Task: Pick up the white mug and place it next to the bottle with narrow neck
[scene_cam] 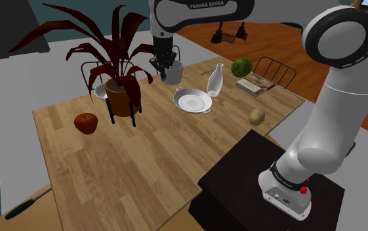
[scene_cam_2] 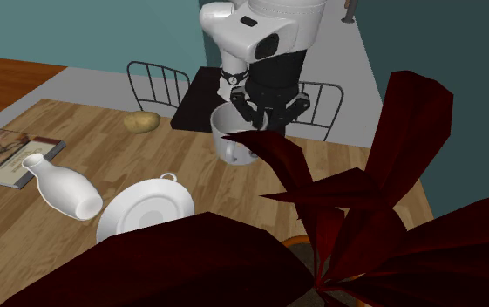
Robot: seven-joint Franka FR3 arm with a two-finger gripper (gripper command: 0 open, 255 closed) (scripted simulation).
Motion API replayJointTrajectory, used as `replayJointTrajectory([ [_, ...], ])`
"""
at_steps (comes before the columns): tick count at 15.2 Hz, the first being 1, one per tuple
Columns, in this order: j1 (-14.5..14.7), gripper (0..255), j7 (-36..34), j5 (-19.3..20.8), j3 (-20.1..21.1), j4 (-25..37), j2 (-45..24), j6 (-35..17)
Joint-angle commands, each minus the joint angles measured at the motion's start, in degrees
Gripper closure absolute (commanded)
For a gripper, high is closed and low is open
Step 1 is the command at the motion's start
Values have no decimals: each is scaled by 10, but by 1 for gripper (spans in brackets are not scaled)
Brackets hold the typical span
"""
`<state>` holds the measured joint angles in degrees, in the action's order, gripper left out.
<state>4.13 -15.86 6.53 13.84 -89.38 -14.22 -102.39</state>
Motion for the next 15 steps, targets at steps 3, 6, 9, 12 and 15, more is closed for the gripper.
replayJointTrajectory([
  [3,-34,255,52,-10,-18,-42,32,-15],
  [6,-58,255,91,-16,-33,-65,49,-23],
  [9,-82,255,131,-20,-49,-82,62,-30],
  [12,-104,255,170,-24,-65,-92,69,-35],
  [15,-126,255,209,-26,-82,-95,72,-38],
])
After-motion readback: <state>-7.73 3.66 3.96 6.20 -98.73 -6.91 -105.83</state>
